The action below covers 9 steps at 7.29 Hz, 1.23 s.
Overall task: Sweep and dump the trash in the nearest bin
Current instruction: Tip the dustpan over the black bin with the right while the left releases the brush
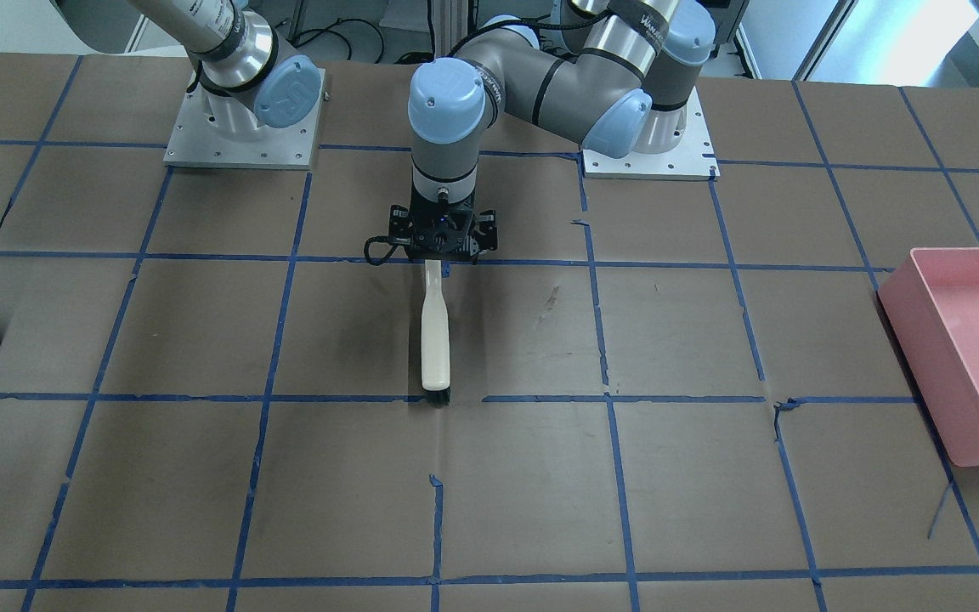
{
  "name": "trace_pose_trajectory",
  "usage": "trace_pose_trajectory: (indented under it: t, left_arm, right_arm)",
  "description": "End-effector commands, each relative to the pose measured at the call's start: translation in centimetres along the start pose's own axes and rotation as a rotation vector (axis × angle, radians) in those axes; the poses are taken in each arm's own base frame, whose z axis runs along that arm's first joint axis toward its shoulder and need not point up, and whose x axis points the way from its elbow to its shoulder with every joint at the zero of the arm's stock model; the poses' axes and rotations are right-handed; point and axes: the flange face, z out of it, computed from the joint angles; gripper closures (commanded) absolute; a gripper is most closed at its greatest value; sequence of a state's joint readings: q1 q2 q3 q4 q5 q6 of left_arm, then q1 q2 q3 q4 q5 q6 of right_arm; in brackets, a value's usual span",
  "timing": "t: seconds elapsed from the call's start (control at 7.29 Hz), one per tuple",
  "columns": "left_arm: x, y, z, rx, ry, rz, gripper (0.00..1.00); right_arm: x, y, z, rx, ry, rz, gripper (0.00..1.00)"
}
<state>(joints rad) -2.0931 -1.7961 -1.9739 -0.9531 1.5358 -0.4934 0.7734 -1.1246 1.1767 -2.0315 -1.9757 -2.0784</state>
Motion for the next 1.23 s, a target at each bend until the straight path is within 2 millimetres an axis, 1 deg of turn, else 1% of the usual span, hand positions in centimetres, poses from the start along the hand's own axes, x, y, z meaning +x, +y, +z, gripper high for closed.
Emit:
trace_pose_trajectory:
  t: [0.0, 0.14, 0.27, 0.41, 0.55, 0.69, 0.82, 0.96, 1.1]
  left_arm:
    - [-1.3, -1.8, -4.0, 0.021, 0.008, -0.010, 0.00]
    - [-4.2, -3.8, -8.3, 0.021, -0.022, -0.007, 0.00]
    - [-7.7, -5.7, -13.2, 0.022, -0.029, -0.003, 0.00]
    - [-11.5, -7.2, -17.3, 0.032, -0.046, -0.001, 0.00]
    - [-14.5, -8.1, -20.7, 0.047, -0.080, 0.013, 0.00]
    - [-17.3, -8.4, -23.4, 0.036, -0.084, 0.029, 0.00]
    - [-20.0, -8.6, -25.2, 0.048, -0.087, 0.056, 0.00]
    - [-22.1, -8.5, -26.5, 0.070, -0.086, 0.024, 0.00]
    - [-22.4, -7.7, -27.5, 0.079, -0.087, 0.019, 0.00]
  right_arm:
    - [-2.2, 0.2, -4.1, 0.114, -0.016, 0.095, 1.00]
    - [-2.9, -1.1, -4.8, 0.190, -0.058, 0.161, 1.00]
    - [-3.8, -2.4, -6.0, 0.295, -0.073, 0.214, 1.00]
    - [-5.9, -4.7, -8.0, 0.376, -0.122, 0.340, 1.00]
    - [-7.7, -8.8, -9.8, 0.388, -0.149, 0.393, 1.00]
    - [-9.3, -13.4, -10.6, 0.396, -0.155, 0.418, 1.00]
    - [-10.8, -15.8, -12.0, 0.395, -0.164, 0.494, 1.00]
    - [-11.7, -19.6, -13.6, 0.399, -0.195, 0.574, 1.00]
    - [-12.0, -23.7, -16.1, 0.411, -0.189, 0.591, 1.00]
